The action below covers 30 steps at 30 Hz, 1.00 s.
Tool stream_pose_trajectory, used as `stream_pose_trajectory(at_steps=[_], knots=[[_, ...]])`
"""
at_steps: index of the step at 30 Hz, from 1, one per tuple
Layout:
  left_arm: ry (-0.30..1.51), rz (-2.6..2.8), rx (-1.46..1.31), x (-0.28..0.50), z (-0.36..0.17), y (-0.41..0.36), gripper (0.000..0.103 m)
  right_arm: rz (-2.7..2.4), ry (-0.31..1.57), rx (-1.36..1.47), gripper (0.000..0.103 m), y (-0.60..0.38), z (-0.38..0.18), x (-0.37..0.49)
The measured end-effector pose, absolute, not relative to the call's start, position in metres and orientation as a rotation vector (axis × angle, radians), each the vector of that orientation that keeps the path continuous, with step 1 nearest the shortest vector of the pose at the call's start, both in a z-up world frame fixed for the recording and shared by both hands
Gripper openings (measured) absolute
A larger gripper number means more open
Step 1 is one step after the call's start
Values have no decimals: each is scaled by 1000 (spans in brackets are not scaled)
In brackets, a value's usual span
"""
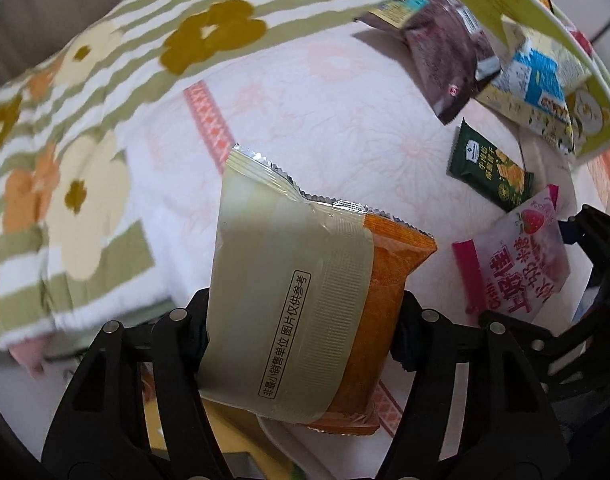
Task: Organize snacks
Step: 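Grasp the orange-white cake packet with the left gripper while the right grasps the pink strawberry candy bag, then carry both packets over the box and open both grippers to drop them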
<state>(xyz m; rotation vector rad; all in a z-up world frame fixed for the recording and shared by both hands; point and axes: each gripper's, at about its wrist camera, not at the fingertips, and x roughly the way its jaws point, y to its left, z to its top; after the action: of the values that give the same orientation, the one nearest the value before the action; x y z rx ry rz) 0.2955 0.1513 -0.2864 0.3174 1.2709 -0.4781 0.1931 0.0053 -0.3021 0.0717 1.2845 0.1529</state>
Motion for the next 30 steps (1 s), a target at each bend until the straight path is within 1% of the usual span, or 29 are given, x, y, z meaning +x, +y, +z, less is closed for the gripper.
stream_pose_trajectory(at_steps=[1,2,3,5,6,12,20,25,30], knots=[[1267,-467,310,293,-284,153,62,159,1283,38,87,8,-302,193],[1261,-456,299,290,-280,155,62,163,1277,14,83,10,-301,193],[1254,-444,283,286,-276,157,62,162,1271,-18,70,12,-300,193],[1246,-430,260,280,-270,160,62,174,1270,-57,66,14,-299,192],[1241,-425,247,277,-267,161,62,184,1266,-54,63,13,-299,192],[1222,-404,197,268,-254,163,62,217,1235,-26,52,1,-285,182],[1165,-348,175,260,-218,159,62,282,1150,89,48,-37,-241,168],[1111,-297,168,253,-185,139,62,315,1033,135,48,-65,-191,172],[1047,-258,134,251,-148,95,62,364,914,140,48,-107,-140,178]])
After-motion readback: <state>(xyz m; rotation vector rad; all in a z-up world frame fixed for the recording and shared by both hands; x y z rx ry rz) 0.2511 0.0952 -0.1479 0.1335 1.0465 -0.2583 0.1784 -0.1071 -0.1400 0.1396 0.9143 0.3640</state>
